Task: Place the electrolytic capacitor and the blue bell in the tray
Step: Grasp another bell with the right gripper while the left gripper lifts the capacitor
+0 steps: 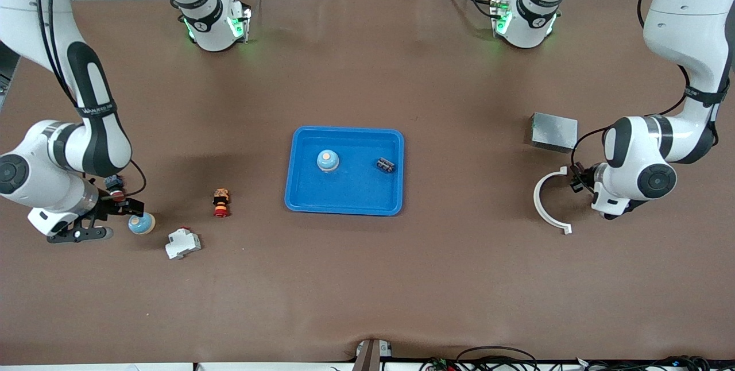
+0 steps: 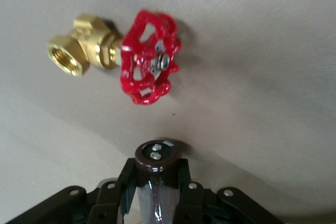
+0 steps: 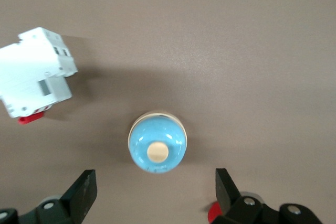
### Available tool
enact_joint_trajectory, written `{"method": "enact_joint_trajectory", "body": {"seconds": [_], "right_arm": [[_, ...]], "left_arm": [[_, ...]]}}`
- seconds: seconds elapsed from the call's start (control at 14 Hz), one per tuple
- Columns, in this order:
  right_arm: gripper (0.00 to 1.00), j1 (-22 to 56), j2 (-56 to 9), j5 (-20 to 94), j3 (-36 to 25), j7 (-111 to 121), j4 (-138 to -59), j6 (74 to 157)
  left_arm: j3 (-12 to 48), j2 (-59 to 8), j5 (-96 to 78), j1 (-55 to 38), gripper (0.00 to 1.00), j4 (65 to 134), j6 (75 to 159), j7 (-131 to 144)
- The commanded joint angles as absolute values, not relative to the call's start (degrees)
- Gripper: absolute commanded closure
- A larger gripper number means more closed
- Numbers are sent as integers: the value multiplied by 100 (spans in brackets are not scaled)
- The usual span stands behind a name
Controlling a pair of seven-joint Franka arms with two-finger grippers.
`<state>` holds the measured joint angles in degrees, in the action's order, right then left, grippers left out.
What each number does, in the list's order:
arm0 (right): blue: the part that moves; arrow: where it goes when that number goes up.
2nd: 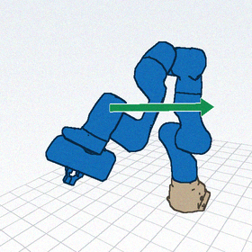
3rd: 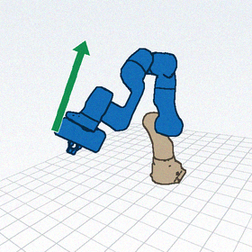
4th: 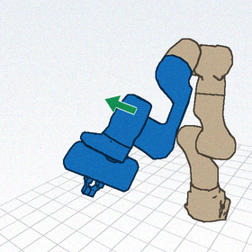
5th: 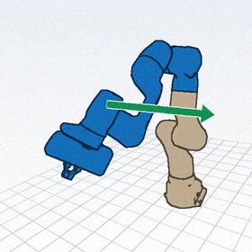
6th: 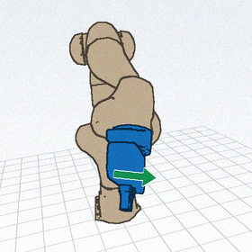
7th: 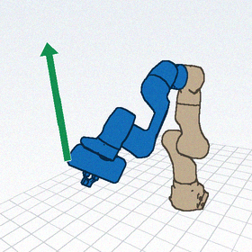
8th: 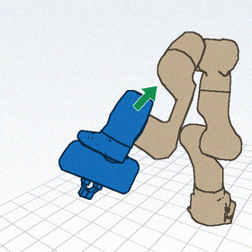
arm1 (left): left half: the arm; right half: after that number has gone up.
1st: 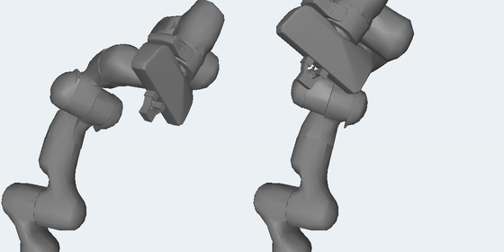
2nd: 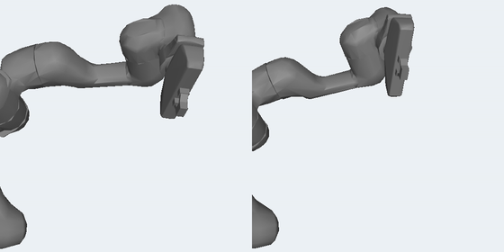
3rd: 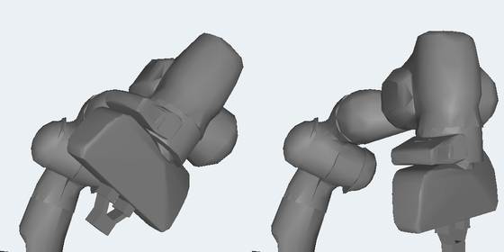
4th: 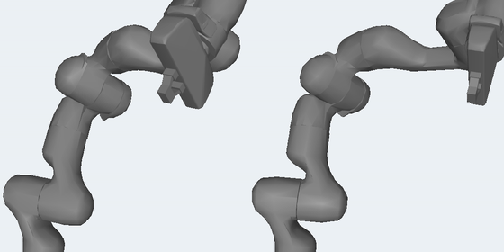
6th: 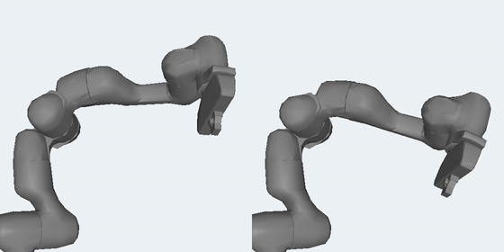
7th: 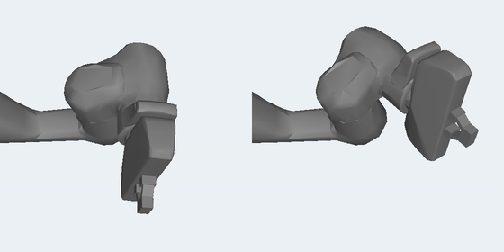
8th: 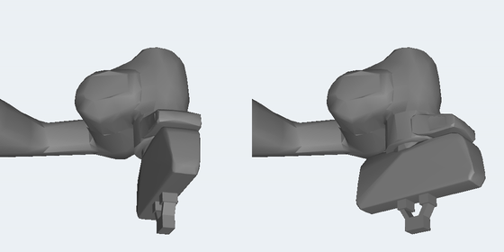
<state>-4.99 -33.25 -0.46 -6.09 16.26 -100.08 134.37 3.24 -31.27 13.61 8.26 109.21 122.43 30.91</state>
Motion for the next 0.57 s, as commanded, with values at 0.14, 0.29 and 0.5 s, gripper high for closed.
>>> {"method": "enact_joint_trajectory", "body": {"seconds": [0.14, 0.29, 0.5], "right_arm": [[0, -642, -4042, 632, -483, 2257, -9133, 13342], [0, -642, -4113, 624, -492, 2303, -9114, 13368], [0, -633, -4271, 624, -492, 2373, -9114, 13412]], "left_arm": [[387, -2637, 1371, 756, 100, 10461, 11570, 2813], [623, -2611, 1354, 694, 100, 10092, 10989, 2882], [1123, -2566, 1179, 694, 100, 9739, 10469, 3336]]}}
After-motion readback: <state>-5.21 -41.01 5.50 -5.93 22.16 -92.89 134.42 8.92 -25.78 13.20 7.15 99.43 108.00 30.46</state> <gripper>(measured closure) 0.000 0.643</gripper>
